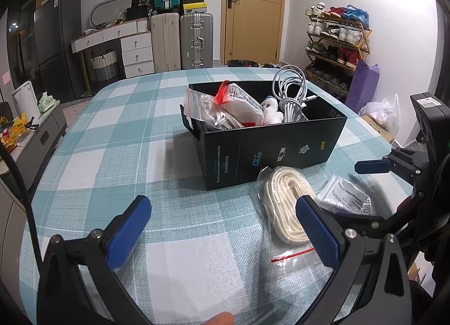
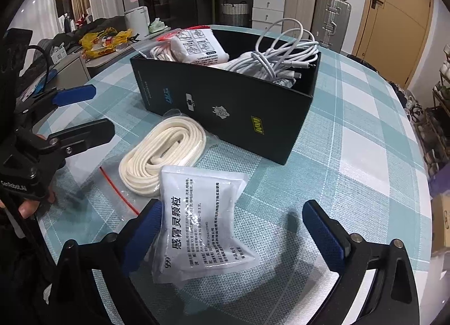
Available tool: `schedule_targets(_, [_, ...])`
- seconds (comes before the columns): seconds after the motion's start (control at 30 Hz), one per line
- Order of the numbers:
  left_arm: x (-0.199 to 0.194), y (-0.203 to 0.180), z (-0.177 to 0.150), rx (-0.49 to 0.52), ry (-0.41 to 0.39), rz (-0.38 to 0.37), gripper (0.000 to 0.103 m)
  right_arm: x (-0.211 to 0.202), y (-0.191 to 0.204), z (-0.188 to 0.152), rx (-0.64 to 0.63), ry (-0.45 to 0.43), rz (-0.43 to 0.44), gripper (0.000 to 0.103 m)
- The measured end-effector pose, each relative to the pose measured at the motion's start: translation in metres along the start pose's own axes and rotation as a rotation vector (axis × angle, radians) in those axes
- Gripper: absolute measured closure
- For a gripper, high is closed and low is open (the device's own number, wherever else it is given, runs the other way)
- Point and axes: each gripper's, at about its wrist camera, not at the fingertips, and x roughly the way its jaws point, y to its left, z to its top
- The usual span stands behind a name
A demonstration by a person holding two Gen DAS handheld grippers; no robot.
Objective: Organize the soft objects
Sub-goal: 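Grasp the white printed sachet with the right gripper while the left gripper grasps the rope bag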
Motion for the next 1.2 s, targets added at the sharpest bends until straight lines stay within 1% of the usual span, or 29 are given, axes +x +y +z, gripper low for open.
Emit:
schedule_targets(0.03, [0.000,0.000,0.000,0.000,0.000,0.000,0.000,0.001,-0.001,0.000,0.002,0.002,0.000,0.014])
schedule_targets(0.07, [0.000,0.000,0.000,0.000,0.000,0.000,0.000,0.002,-0.001,0.000,0.003,0.006,0.003,0.022])
schedule_targets(0.1, [0.000,0.000,0.000,0.001,0.000,0.001,0.000,0.003,-0.002,0.000,0.005,0.009,0.002,0.025])
schedule_targets(0.13, [0.000,0.000,0.000,0.001,0.000,0.002,0.000,0.002,-0.002,0.000,0.006,0.007,0.001,0.026])
schedule_targets(0.17, [0.001,0.000,0.000,0.001,0.001,0.002,0.000,0.002,-0.002,0.001,0.000,0.005,0.000,0.029])
schedule_targets(0.2, [0.001,0.000,-0.001,0.001,0.002,0.002,0.000,0.001,-0.001,0.001,-0.003,0.004,0.003,0.036])
schedule_targets(0.3, [0.001,0.001,-0.001,0.001,0.002,0.002,0.000,0.000,0.000,0.001,-0.012,0.002,0.018,0.049])
schedule_targets(0.37, [0.002,0.000,-0.001,0.003,0.003,0.002,0.000,-0.001,0.001,0.000,-0.021,-0.002,0.033,0.056])
schedule_targets(0.47, [0.003,0.000,-0.001,0.006,0.004,0.003,0.000,-0.001,0.002,0.000,-0.029,-0.007,0.037,0.060])
schedule_targets(0.73, [0.002,-0.007,0.000,0.013,0.012,-0.007,0.000,-0.013,-0.003,0.001,-0.020,-0.061,0.038,0.061])
schedule_targets(0.87, [0.005,-0.016,0.001,0.022,0.021,0.004,0.000,-0.018,-0.004,0.003,-0.006,-0.093,0.025,0.061])
schedule_targets(1.0, [0.006,-0.026,0.003,0.040,0.025,0.001,0.000,-0.032,-0.001,0.006,-0.014,-0.162,0.037,0.061])
schedule_targets(1.1, [0.010,-0.039,0.003,0.074,0.030,0.014,0.000,-0.042,-0.002,0.008,-0.009,-0.207,0.041,0.061])
schedule_targets(1.2, [0.015,-0.050,0.005,0.104,0.051,0.019,0.000,-0.047,0.000,0.009,-0.012,-0.237,0.055,0.061])
